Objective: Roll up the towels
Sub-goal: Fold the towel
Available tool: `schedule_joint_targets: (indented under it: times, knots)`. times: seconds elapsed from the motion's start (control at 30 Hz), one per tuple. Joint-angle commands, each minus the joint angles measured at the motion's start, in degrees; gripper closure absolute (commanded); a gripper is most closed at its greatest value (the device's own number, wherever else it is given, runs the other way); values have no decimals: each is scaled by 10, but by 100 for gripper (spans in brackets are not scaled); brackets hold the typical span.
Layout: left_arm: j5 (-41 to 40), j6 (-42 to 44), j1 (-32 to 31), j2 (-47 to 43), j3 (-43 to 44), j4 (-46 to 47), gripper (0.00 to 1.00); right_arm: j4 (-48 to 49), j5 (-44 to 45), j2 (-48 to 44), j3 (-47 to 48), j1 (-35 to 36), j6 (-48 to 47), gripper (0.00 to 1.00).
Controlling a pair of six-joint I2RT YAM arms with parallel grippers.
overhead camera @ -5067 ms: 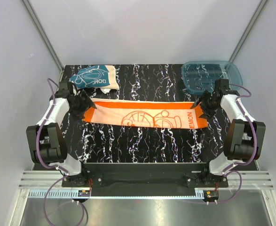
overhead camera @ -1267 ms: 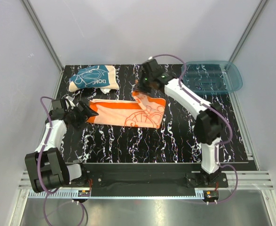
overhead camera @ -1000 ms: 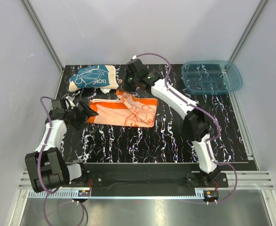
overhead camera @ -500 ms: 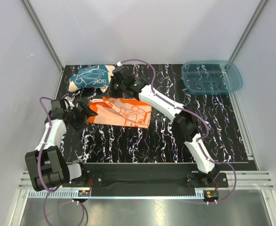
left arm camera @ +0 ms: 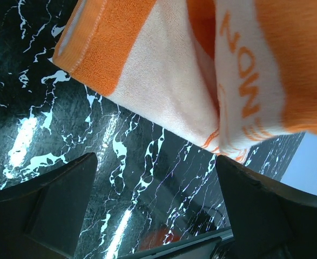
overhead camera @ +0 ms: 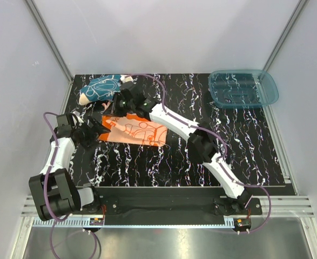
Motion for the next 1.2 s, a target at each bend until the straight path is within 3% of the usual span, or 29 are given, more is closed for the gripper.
schedule_joint_targets:
  times: [0.0, 0.07, 0.1, 0.13, 0.23, 0.5, 0.6, 0.83, 1.03, 1.17]
  knots:
    - [-2, 7, 8, -7, 14, 9, 2, 62, -45, 28, 29, 7, 23, 87]
    - [-2, 7, 10, -5, 14, 7, 2, 63, -49, 42, 29, 7, 26, 56]
    - [-2, 8, 10, -3, 14, 6, 2, 63, -47, 44, 26, 8, 25, 30]
    - [-1, 7, 10, -3, 14, 7, 2, 65, -44, 43, 13, 7, 25, 18]
    - [-3, 8, 13, -2, 15, 6, 2, 77, -41, 29, -13, 8, 17, 1]
    - [-4, 8, 15, -1, 14, 6, 2, 56, -12, -54, -59, -4, -29, 0]
    - [-5, 8, 16, -2, 14, 8, 2, 66, 6, -126, -146, -20, -40, 0]
    - [-6, 9, 15, -4, 14, 7, 2, 105, 79, -359, -492, -103, -41, 0]
    - [-6, 6, 15, -8, 9, 13, 2, 27, 167, -461, -653, -162, -71, 0]
    - [-10, 2, 14, -6, 7, 18, 2, 40, 122, -450, -690, -188, -59, 4]
